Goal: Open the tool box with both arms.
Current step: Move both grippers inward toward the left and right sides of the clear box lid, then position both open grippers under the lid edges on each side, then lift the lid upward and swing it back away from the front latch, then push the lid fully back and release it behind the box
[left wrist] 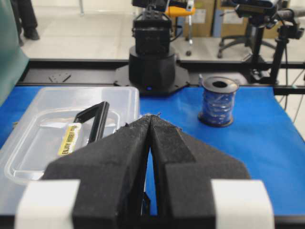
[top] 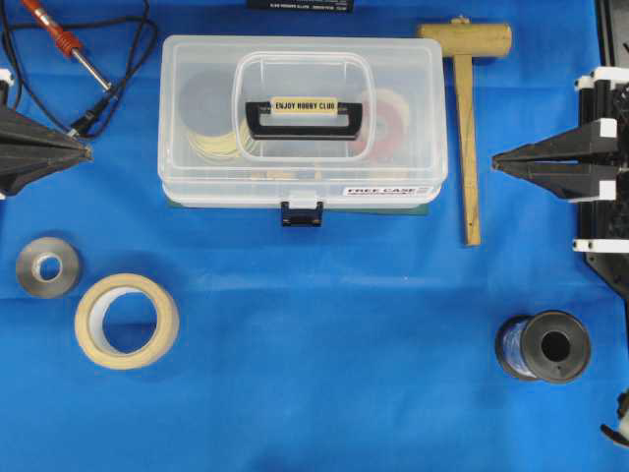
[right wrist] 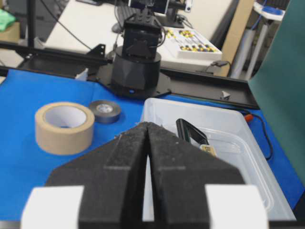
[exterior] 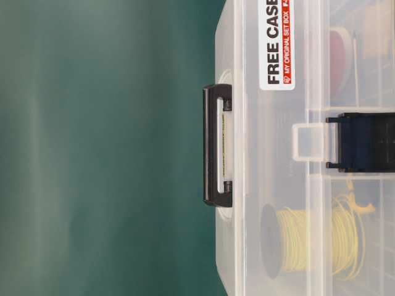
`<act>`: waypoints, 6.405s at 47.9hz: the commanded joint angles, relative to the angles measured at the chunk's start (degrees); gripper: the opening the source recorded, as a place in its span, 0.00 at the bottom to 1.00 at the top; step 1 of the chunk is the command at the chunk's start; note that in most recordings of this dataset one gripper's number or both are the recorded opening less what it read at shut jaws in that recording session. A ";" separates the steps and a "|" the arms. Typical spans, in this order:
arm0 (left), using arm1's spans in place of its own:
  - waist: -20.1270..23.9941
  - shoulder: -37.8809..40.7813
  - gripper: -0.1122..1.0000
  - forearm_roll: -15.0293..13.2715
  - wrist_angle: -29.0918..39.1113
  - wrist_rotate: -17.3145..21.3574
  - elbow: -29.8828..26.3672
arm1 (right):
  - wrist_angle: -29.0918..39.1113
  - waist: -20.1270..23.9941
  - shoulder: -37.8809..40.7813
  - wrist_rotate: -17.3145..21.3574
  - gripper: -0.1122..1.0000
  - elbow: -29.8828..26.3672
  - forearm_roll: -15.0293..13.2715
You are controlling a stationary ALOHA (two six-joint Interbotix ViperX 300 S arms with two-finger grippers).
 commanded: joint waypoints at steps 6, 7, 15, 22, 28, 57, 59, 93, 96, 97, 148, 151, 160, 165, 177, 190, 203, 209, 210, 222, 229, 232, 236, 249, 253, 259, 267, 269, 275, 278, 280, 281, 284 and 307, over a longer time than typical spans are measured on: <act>1.23 -0.70 0.10 -2.02 3.60 0.35 -1.58 | 4.13 -0.79 -1.14 0.70 0.10 -2.81 0.70; 1.58 -0.79 0.10 -2.02 4.31 0.35 -1.58 | 5.19 -1.05 -1.41 0.79 0.10 -2.99 0.79; 5.80 -0.44 0.10 -2.02 11.43 0.18 -1.32 | 13.45 -2.72 -2.99 1.23 0.10 -3.78 2.02; 9.84 0.09 0.10 -2.02 15.38 0.62 -0.35 | 19.34 -5.27 -2.99 2.46 0.10 -3.69 2.02; 12.30 0.62 0.23 -2.02 18.28 1.05 0.26 | 23.47 -8.88 -1.23 3.60 0.21 -3.34 2.02; 14.94 16.52 0.91 -2.02 14.59 4.31 1.85 | 30.94 -18.28 14.24 3.69 0.88 -1.85 1.58; 15.03 18.37 0.91 -2.02 13.80 4.31 1.67 | 29.88 -18.37 15.29 3.60 0.88 -1.93 1.49; 15.21 33.31 0.91 -2.02 11.07 5.54 -6.42 | 22.50 -17.93 27.25 2.81 0.88 -8.61 0.18; 15.21 32.96 0.91 -2.02 11.16 5.54 -6.42 | 22.50 -17.84 27.07 2.81 0.87 -8.96 0.18; 15.21 32.78 0.91 -1.93 11.16 5.54 -6.42 | 22.59 -17.84 26.98 2.81 0.87 -8.96 0.18; 21.18 22.15 0.91 -1.93 11.60 5.45 -6.94 | 24.96 -18.28 14.77 2.72 0.87 -11.87 -2.11; 21.53 22.06 0.91 -1.93 11.60 5.45 -7.21 | 24.87 -18.54 14.77 2.72 0.87 -12.04 -2.29; 22.76 22.06 0.91 -2.02 11.60 5.45 -8.35 | 24.35 -19.69 14.77 2.81 0.87 -12.66 -2.81; 23.82 22.06 0.91 -2.02 11.69 5.63 -8.88 | 23.99 -20.48 14.77 2.81 0.87 -13.18 -2.90; 27.07 22.15 0.91 -1.93 11.51 5.71 -10.02 | 22.76 -23.55 15.29 2.90 0.87 -13.45 -2.81; 30.85 22.32 0.91 -1.93 11.25 5.80 -10.11 | 21.80 -27.42 16.96 2.90 0.87 -13.89 -2.90; 33.31 23.47 0.91 -1.93 10.20 7.03 -10.72 | 21.18 -30.15 18.90 2.81 0.87 -14.50 -2.90; 34.19 24.26 0.91 -1.93 9.84 8.96 -11.25 | 20.83 -31.73 19.60 2.81 0.87 -14.77 -2.90; 34.28 24.43 0.91 -1.93 9.67 9.23 -11.34 | 20.74 -32.08 19.69 2.81 0.87 -14.85 -2.90; 36.91 26.98 0.91 -1.93 8.79 10.02 -12.92 | 19.25 -35.95 21.53 2.72 0.87 -15.56 -2.90; 38.67 28.65 0.91 -1.93 8.79 10.28 -14.06 | 18.72 -38.23 23.91 2.72 0.87 -16.70 -2.90; 39.55 29.53 0.91 -1.93 8.79 10.46 -14.50 | 18.63 -38.94 25.22 2.72 0.87 -17.31 -2.90; 40.78 30.67 0.91 -1.93 8.79 10.46 -15.12 | 18.72 -39.81 26.81 2.72 0.87 -18.19 -2.90; 42.63 33.93 0.91 -1.93 8.79 10.46 -16.17 | 18.81 -41.31 29.88 2.72 0.87 -20.21 -2.90; 42.63 33.84 0.91 -1.93 8.79 10.63 -16.17 | 18.72 -41.31 29.88 2.72 0.87 -20.21 -2.90; 42.63 33.75 0.91 -1.93 8.79 11.16 -16.08 | 18.81 -41.48 29.88 2.81 0.87 -20.21 -2.81; 42.98 33.22 0.91 -1.93 8.79 12.39 -15.56 | 19.34 -42.71 29.18 2.81 0.87 -19.78 -2.90; 43.24 32.96 0.91 -1.93 8.79 12.39 -15.38 | 19.60 -43.24 28.65 2.81 0.87 -19.51 -2.90; 43.95 31.73 0.91 -1.93 9.05 12.48 -14.24 | 20.92 -44.82 26.46 2.81 0.87 -18.11 -2.90; 44.47 30.67 0.91 -1.93 9.23 12.48 -13.45 | 21.80 -45.44 24.96 2.81 0.87 -17.31 -2.90; 44.82 29.97 0.91 -1.93 9.40 12.48 -12.74 | 22.50 -45.88 23.99 2.81 0.87 -16.70 -2.90; 45.09 29.18 0.91 -1.93 9.49 12.48 -12.22 | 22.85 -46.05 23.38 2.81 0.87 -16.44 -2.90; 45.18 27.69 0.91 -1.93 9.49 12.39 -11.16 | 23.64 -46.49 21.53 2.81 0.87 -15.47 -2.90; 41.13 26.10 0.91 -1.93 9.05 9.84 -10.46 | 23.73 -44.82 19.25 3.43 0.87 -14.33 -2.64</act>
